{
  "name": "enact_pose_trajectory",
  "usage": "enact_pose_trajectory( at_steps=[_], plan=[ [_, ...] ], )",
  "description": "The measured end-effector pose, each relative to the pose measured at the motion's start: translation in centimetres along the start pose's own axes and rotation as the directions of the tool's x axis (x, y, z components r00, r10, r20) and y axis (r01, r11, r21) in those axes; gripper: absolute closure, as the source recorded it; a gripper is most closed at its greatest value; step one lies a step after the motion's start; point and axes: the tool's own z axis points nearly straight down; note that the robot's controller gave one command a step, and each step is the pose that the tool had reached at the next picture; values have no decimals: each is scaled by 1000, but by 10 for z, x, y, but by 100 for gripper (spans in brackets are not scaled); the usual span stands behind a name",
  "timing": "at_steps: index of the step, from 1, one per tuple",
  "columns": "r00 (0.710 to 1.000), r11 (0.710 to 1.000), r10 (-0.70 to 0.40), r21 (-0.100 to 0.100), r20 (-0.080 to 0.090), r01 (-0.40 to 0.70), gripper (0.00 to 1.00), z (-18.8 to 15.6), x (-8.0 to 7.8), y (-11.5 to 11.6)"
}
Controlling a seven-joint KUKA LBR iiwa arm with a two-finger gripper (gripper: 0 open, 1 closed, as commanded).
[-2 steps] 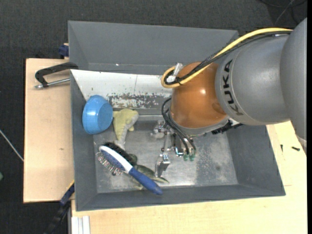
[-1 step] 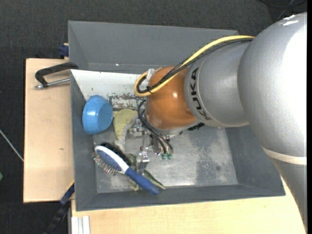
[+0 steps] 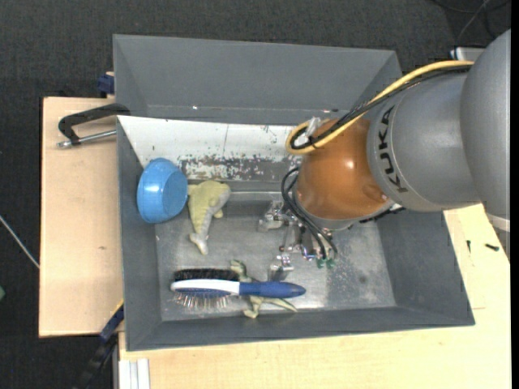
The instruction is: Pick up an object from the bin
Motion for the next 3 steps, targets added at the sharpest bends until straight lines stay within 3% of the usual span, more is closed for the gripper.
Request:
enact_pose_trajectory(
  at_steps=[1,2,3],
  plan=[
    [989,989,147,10,-28,-147,0,-44,14,46],
    [997,997,-72,19,-19,73,0,10,14,83],
    [995,995,95,15,-24,-94,0,-8,17,114]
  ],
)
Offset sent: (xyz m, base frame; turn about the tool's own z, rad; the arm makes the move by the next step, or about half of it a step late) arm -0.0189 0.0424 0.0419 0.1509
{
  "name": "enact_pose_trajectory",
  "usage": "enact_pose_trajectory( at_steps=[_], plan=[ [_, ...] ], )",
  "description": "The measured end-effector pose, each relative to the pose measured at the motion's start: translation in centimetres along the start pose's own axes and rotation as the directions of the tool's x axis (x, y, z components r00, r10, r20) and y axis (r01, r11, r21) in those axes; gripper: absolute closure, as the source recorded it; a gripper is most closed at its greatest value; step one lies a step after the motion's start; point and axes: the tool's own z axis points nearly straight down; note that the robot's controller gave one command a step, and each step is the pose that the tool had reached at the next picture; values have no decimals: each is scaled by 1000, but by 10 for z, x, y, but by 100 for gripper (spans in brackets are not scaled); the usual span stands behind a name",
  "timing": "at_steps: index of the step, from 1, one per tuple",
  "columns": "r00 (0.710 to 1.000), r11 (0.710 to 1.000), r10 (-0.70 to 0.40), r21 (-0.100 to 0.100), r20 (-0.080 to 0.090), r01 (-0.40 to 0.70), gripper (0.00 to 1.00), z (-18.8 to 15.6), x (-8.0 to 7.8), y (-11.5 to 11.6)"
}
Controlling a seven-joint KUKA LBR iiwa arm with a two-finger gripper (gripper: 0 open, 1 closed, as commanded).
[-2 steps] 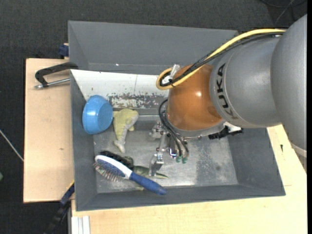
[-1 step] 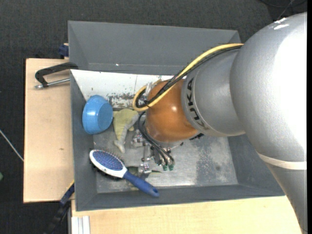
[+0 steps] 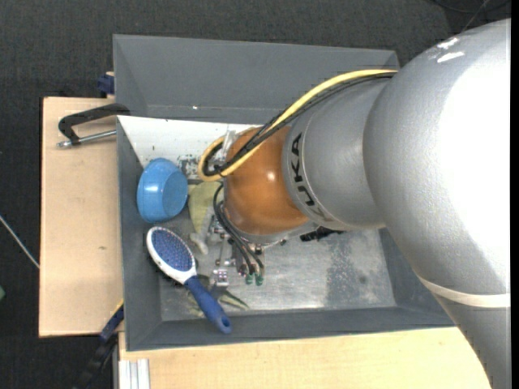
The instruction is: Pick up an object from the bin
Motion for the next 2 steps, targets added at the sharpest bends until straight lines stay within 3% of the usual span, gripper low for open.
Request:
enact_pose_trajectory(
  at_steps=[1,2],
  plan=[
    [995,995,95,16,3,-95,0,17,-5,38],
    [971,971,239,7,-17,-239,0,22,-12,45]
  ],
)
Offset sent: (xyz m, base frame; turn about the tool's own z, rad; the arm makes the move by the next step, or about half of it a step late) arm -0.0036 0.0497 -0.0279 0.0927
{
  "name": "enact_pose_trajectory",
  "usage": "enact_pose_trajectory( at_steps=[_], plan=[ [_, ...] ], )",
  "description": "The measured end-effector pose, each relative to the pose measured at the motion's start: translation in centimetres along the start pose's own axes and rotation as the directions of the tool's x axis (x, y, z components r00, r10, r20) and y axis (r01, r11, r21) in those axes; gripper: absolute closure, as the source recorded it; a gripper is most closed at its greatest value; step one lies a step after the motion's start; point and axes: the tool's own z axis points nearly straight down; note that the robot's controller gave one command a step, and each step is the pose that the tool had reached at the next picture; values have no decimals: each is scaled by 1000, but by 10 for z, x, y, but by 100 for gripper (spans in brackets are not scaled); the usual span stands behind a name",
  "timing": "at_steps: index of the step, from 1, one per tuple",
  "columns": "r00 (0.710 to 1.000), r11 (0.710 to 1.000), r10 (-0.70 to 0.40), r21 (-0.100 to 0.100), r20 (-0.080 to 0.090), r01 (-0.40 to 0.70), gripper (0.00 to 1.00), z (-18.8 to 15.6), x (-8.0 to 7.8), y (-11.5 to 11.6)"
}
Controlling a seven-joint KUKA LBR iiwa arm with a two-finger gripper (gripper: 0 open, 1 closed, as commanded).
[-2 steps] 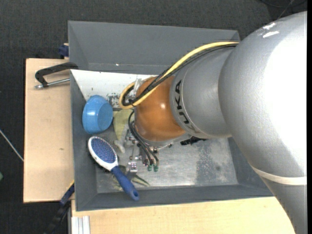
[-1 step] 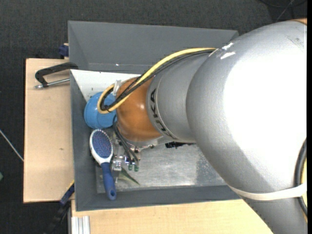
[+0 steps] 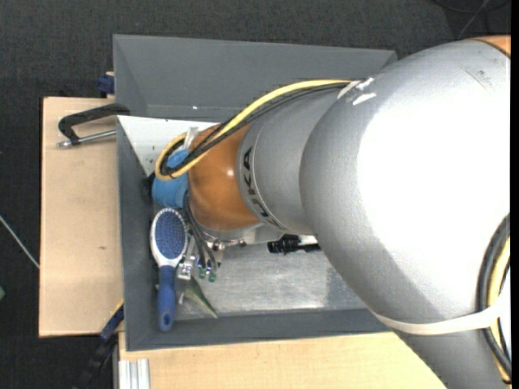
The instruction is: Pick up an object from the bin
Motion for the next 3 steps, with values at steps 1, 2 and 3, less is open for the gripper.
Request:
enact_pose_trajectory(
  at_steps=[1,2,3],
  plan=[
    [980,980,198,-5,-1,-198,0,-14,5,-14],
    [981,981,196,-9,-10,-196,0,2,-92,-62],
    [912,912,411,-4,0,-411,0,-40,-84,-15]
  ],
)
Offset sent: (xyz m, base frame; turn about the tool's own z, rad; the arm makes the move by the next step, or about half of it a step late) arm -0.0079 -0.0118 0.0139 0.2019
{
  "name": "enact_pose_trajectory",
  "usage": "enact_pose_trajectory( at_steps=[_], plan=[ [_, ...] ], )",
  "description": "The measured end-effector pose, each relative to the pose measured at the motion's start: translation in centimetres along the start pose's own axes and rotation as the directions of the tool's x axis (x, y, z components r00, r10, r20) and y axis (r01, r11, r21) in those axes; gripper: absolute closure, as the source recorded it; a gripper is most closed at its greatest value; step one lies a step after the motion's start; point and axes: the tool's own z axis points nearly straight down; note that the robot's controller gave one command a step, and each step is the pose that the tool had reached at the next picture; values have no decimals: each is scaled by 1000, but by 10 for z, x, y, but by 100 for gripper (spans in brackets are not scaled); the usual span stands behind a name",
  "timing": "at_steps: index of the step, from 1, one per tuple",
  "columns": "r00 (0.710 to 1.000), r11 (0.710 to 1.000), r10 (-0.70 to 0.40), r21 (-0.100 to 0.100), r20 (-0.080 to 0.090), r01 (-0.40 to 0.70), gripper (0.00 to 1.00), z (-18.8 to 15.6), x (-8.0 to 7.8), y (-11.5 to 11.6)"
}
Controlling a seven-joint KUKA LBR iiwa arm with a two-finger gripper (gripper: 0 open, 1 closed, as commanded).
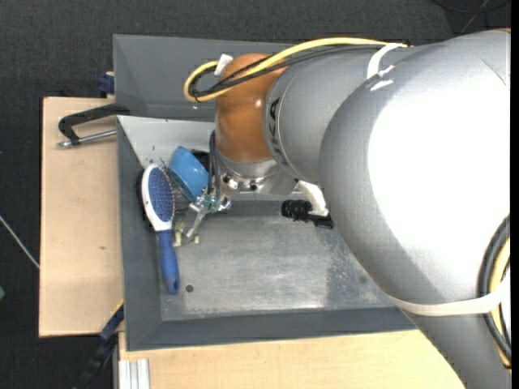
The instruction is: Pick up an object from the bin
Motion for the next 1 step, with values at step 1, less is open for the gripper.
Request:
enact_pose_trajectory(
  at_steps=[1],
  plan=[
    [965,965,-264,0,-2,264,0,42,-5,3]
  ],
)
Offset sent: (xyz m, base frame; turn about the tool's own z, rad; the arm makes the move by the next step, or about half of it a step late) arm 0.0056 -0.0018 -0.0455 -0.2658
